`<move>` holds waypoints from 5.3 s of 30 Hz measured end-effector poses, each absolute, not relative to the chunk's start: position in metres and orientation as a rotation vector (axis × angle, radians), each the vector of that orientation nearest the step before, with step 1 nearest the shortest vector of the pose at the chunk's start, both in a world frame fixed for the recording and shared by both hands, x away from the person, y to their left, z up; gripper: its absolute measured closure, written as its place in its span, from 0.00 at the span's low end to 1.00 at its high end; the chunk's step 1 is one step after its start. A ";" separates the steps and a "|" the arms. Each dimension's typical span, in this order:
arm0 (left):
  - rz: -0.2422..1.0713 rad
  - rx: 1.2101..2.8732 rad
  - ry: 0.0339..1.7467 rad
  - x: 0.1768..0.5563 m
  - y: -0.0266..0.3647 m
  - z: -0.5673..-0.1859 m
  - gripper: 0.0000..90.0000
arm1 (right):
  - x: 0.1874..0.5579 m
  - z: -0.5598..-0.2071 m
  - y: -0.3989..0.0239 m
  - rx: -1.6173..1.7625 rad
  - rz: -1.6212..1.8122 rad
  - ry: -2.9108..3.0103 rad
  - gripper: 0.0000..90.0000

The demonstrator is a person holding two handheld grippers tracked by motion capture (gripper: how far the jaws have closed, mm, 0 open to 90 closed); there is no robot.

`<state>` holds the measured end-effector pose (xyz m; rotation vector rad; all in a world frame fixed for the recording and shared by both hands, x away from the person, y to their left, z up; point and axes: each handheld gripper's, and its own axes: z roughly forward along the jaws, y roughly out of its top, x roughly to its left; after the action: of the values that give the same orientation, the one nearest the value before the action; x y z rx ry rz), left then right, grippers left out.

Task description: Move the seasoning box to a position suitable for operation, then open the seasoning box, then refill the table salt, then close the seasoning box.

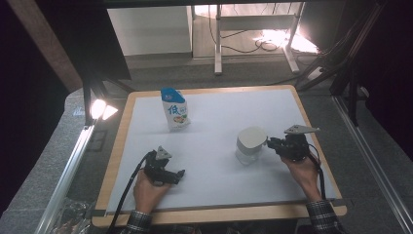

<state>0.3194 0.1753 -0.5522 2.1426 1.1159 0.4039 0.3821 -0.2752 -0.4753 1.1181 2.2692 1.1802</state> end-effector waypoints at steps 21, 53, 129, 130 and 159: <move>0.403 2.144 1.116 0.319 0.175 -0.552 0.01 | 0.384 -0.446 -0.279 1.102 1.239 2.308 0.98; 0.406 2.144 1.112 0.320 0.175 -0.552 0.01 | 0.400 -0.421 -0.245 1.009 1.222 2.331 0.98; 0.395 2.141 1.118 0.320 0.176 -0.552 0.01 | 0.392 -0.453 -0.280 1.069 1.134 2.258 0.81; 0.394 2.141 1.118 0.320 0.176 -0.552 0.01 | 0.391 -0.453 -0.281 1.067 1.134 2.255 0.80; 0.427 2.126 1.050 0.352 0.197 -0.514 0.18 | 0.360 -0.491 -0.290 1.129 1.089 2.255 0.48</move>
<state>0.3518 0.1975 -0.5144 2.1265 1.0502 0.4275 0.3605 -0.2905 -0.4911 1.1291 2.2549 1.0890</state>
